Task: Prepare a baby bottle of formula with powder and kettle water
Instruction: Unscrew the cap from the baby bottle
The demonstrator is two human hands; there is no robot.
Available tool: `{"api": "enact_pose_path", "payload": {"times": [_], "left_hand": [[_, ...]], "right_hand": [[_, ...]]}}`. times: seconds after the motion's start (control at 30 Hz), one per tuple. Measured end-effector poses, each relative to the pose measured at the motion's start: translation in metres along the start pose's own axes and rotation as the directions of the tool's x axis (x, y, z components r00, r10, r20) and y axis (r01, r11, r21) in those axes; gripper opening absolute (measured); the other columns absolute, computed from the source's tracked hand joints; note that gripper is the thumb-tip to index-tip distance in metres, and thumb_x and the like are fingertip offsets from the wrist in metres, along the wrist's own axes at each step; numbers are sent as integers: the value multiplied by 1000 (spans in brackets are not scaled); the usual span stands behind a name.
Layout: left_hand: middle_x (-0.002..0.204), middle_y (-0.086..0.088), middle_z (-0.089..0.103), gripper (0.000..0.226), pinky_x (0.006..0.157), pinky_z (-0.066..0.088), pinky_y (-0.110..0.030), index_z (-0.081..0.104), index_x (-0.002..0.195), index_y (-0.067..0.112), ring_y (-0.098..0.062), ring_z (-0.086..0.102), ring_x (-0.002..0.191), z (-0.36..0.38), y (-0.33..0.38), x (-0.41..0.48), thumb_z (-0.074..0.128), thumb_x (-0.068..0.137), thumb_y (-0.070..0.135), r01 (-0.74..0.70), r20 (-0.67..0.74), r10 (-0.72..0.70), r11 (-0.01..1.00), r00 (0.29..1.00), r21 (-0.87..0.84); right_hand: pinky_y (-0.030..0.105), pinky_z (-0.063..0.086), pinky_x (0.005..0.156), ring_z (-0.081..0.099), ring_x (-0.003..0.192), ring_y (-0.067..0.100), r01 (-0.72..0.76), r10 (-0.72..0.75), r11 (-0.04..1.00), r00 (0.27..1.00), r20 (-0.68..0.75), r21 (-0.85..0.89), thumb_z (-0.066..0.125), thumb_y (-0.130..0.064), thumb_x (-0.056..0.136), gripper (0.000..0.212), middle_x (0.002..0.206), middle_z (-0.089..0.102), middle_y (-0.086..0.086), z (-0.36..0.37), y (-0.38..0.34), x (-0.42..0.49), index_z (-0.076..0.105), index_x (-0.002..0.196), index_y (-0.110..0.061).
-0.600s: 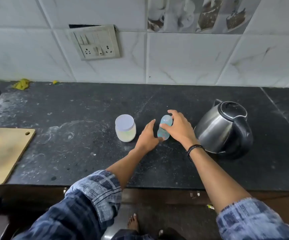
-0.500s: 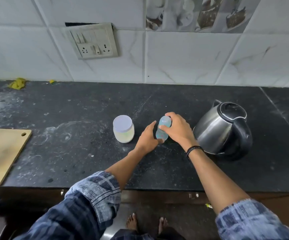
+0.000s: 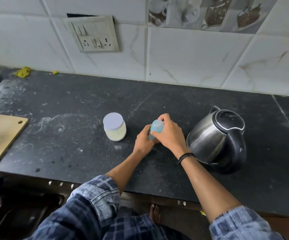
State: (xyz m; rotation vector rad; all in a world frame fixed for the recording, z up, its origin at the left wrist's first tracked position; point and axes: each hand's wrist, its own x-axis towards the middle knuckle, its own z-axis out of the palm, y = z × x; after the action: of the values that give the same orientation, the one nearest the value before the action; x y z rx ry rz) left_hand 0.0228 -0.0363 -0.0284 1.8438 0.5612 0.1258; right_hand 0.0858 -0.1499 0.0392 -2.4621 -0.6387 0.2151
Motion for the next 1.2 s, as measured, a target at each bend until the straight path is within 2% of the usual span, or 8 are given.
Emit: {"api": "enact_pose_path", "payload": {"times": [0.1, 0.2, 0.37, 0.53, 0.67, 0.77, 1.1, 1.2], "left_hand": [[120, 12, 67, 58, 82, 48, -12, 57, 137, 24, -6, 63, 108, 3, -1, -2, 79, 85, 14, 5, -9, -5, 1000, 1000, 15], [120, 13, 69, 59, 91, 52, -23, 58, 136, 28, -4, 64, 108, 3, -4, -3, 80, 82, 14, -6, -7, 6, 1000, 1000, 15], [115, 24, 67, 59, 94, 52, -27, 57, 136, 37, 6, 62, 107, -4, -9, -3, 75, 80, 28, -24, 37, 22, 997, 999, 69], [118, 26, 66, 66, 98, 52, -32, 53, 136, 43, -1, 63, 109, -6, -7, -6, 64, 72, 54, -42, 75, 36, 995, 997, 91], [127, 15, 68, 63, 103, 53, -43, 54, 139, 36, -9, 64, 115, -7, -9, -3, 69, 79, 43, -66, 98, 56, 993, 994, 100], [121, 21, 68, 66, 98, 54, -38, 54, 135, 41, -5, 64, 110, -9, -8, -3, 65, 71, 55, -68, 95, 58, 992, 994, 103], [128, 14, 67, 66, 100, 53, -42, 54, 139, 34, -12, 63, 114, -12, -10, 2, 78, 79, 45, -62, 127, 45, 989, 991, 134], [128, 14, 66, 66, 99, 53, -40, 52, 141, 33, -12, 63, 114, -12, -10, 1, 80, 82, 42, -66, 130, 49, 989, 990, 129]], "right_hand": [[30, 49, 64, 61, 91, 18, 32, -31, 999, 999, 16, -7, 83, -33, 85, 49, 104, 59, -9, -3, 4, 1, 41, 111, -33], [36, 57, 74, 65, 101, 21, 48, -47, 998, 998, 30, -29, 84, -35, 84, 48, 115, 65, -4, -4, 5, 2, 52, 120, -28], [39, 58, 85, 63, 111, 22, 43, -43, 998, 999, 4, -42, 87, -37, 82, 54, 123, 64, 0, 3, 1, 0, 60, 126, -20], [34, 53, 86, 62, 111, 22, 40, -40, 998, 999, -2, -54, 87, -31, 82, 50, 121, 66, 0, 5, -1, 2, 62, 123, -18], [32, 51, 86, 61, 111, 22, 32, -33, 998, 999, -11, -61, 87, -29, 82, 52, 122, 67, 0, 6, -1, 0, 62, 125, -18], [35, 53, 89, 61, 112, 21, 39, -39, 997, 999, 2, -68, 88, -27, 82, 52, 122, 67, -1, 6, -1, 2, 61, 126, -20], [29, 43, 79, 52, 110, 18, 62, -30, 992, 958, 284, -107, 82, -3, 78, 58, 114, 54, -9, -13, -1, 21, 58, 125, -28], [31, 44, 81, 50, 110, 19, 32, 11, 993, 935, 353, -115, 84, -10, 79, 65, 122, 55, -4, -17, -6, 27, 54, 133, -30]]}}
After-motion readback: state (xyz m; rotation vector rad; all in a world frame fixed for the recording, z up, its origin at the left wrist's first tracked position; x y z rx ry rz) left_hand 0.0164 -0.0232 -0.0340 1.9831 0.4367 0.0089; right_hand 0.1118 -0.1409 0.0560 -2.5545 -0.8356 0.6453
